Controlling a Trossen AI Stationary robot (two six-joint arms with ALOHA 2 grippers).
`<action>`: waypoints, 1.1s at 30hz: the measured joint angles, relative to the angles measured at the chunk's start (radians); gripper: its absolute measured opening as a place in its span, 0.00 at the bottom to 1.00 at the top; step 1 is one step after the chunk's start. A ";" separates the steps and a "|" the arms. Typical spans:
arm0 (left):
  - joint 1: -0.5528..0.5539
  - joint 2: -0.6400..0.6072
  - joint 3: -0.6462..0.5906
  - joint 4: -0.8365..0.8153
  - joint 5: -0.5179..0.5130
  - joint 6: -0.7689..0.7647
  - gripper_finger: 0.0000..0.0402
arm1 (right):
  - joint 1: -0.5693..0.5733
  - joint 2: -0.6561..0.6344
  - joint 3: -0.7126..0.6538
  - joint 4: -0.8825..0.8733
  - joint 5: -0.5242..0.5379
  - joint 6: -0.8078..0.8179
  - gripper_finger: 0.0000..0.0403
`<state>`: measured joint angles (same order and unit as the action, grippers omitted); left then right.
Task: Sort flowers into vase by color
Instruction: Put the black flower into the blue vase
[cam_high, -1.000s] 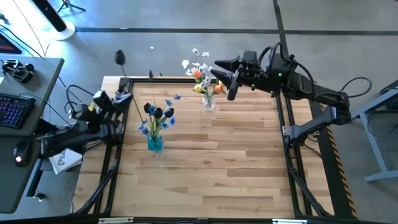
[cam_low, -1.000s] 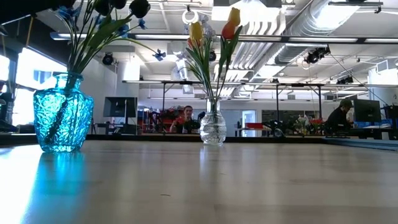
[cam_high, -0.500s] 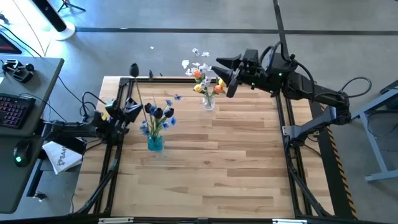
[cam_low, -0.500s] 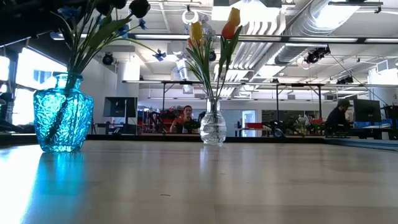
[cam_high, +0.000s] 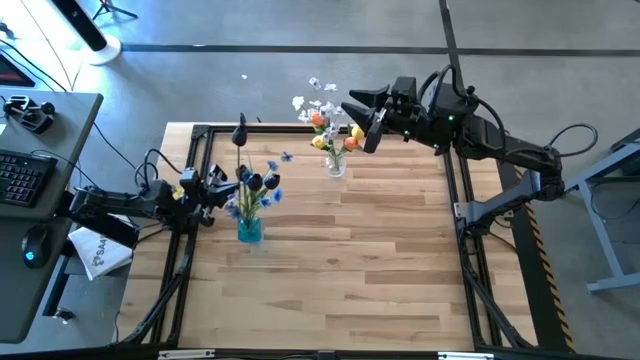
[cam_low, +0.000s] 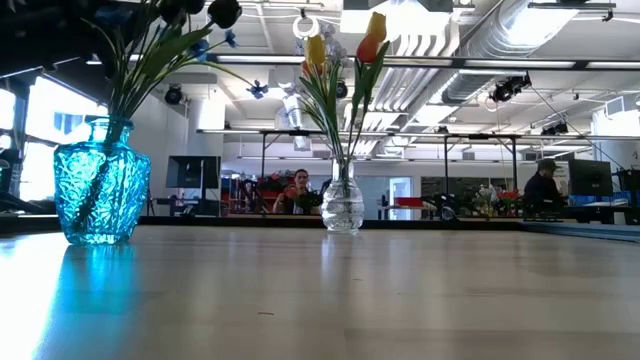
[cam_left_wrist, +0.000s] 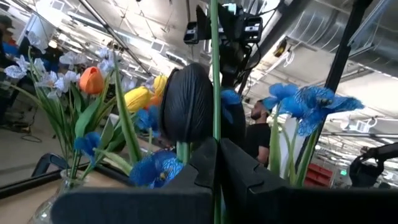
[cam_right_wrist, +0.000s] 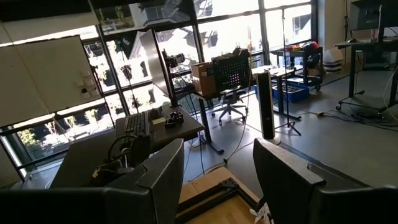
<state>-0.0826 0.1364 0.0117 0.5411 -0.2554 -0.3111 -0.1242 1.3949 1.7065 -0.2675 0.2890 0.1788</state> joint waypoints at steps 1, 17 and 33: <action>0.000 0.000 0.000 -0.005 0.000 0.000 0.00 | 0.000 0.000 0.000 0.000 0.000 0.000 0.47; 0.001 0.001 0.000 -0.033 0.033 0.053 0.00 | 0.000 0.000 0.000 0.003 0.037 0.000 0.47; 0.001 0.001 0.000 -0.047 0.090 0.119 0.00 | 0.000 0.000 0.000 0.035 0.064 0.000 0.47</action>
<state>-0.0818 0.1373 0.0120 0.4938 -0.1656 -0.1917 -0.1246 1.3950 1.7061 -0.2327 0.3529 0.1786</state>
